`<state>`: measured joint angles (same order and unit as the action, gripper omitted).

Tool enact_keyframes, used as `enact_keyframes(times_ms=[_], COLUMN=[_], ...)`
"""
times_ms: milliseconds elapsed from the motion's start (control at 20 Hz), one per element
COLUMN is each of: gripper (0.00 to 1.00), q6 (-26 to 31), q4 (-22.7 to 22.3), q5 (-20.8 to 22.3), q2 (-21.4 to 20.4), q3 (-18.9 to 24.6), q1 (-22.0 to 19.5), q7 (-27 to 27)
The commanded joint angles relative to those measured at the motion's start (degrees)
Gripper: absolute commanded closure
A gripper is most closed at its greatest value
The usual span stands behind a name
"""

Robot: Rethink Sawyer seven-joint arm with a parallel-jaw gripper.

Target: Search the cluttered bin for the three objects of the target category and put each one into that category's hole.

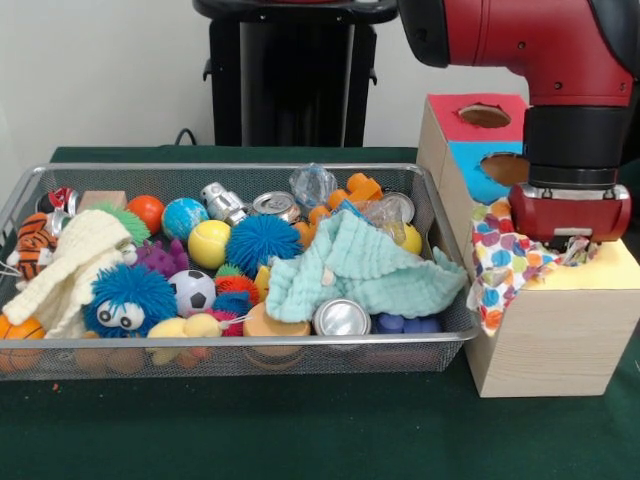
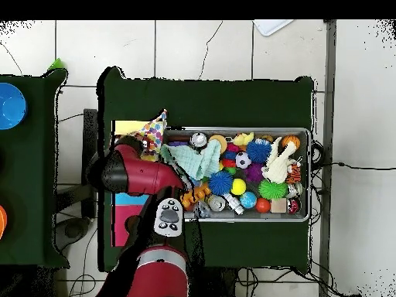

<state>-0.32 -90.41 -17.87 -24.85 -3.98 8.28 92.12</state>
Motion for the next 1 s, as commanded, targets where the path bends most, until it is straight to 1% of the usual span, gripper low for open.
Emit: enact_keyframes(times_ms=[50, 250, 400, 650, 1000], gripper=[0.00, 0.00, 0.00, 0.00, 0.00], q6=[12.8, 18.7, 21.9, 25.3, 27.4], q4=[-2.0, -3.5, -3.7, -4.1, -4.7], q5=[-0.8, 0.0, 0.5, 0.9, 0.9], q2=[-0.3, -5.5, -8.0, -10.3, -12.2], q3=[0.8, -0.1, -0.4, -0.7, -0.5], q1=[-0.7, -1.1, -1.4, -1.8, -2.1], q7=[9.2, 8.7, 8.4, 8.5, 8.8])
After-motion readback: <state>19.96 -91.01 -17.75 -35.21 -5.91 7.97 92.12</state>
